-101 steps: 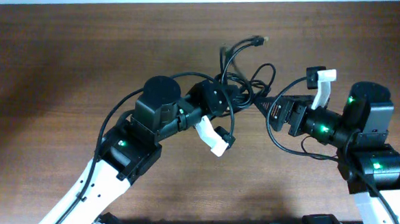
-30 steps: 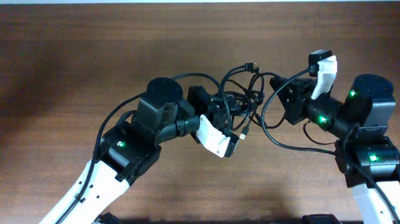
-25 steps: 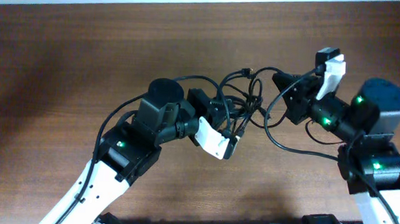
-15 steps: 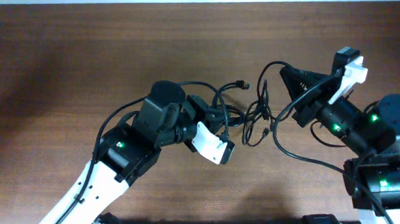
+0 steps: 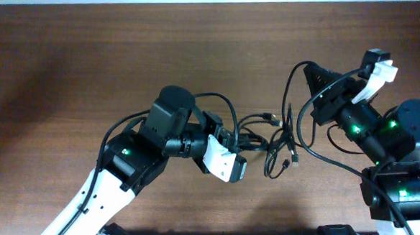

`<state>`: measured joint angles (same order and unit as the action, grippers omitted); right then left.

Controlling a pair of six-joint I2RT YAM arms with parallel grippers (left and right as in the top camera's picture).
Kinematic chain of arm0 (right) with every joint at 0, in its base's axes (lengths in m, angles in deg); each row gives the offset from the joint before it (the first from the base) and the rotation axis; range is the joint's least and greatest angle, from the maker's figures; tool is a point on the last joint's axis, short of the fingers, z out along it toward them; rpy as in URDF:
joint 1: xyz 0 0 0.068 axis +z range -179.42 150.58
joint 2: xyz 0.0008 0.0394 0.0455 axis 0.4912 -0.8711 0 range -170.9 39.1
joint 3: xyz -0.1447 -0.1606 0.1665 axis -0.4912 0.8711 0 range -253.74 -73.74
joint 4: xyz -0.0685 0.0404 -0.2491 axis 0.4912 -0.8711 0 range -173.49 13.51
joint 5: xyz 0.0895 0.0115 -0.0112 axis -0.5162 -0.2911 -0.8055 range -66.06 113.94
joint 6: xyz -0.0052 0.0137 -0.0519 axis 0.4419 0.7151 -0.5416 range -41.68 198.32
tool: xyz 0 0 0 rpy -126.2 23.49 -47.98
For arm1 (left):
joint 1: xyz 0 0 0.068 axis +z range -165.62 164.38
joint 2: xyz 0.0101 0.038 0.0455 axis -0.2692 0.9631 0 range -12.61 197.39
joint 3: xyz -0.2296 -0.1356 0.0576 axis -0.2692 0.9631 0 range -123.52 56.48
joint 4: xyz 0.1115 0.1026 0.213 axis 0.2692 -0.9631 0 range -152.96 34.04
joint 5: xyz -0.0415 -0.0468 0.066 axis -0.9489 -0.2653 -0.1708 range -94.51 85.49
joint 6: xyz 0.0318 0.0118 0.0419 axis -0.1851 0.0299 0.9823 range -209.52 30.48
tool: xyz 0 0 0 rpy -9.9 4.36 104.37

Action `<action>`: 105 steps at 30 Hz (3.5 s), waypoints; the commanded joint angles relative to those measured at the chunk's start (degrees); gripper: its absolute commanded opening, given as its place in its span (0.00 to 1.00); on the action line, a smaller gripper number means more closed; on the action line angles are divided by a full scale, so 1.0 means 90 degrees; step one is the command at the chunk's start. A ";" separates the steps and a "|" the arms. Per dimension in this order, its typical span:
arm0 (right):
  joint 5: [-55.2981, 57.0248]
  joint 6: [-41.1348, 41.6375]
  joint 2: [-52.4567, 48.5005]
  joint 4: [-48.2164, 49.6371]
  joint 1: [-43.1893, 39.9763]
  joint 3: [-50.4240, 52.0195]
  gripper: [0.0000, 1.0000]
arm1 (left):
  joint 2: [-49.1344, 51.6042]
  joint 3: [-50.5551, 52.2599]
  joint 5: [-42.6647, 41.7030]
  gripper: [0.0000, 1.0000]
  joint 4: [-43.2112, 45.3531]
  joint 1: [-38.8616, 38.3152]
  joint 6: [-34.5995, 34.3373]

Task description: Untangle cables

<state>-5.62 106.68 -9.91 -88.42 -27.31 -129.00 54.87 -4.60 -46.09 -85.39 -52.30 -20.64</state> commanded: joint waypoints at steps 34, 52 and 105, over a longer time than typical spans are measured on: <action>0.3252 0.0386 0.0090 -0.2222 -0.0041 -0.0075 0.04 | -0.0121 -0.0053 -0.0646 0.00 -0.2458 -0.0007 0.0401; 0.3864 0.0403 -0.0486 -0.2892 -0.0041 -0.0075 0.04 | -0.0187 -0.0053 -0.1955 0.00 -0.2404 -0.0007 0.1790; 0.1831 -0.0794 0.0971 -0.4702 -0.0029 -0.0075 0.74 | 0.0323 -0.0053 0.1914 0.00 0.2574 -0.0979 -0.3917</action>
<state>-5.05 93.76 -1.33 -128.61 -27.35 -129.03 57.85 -4.49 -28.83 -62.59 -60.35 -54.91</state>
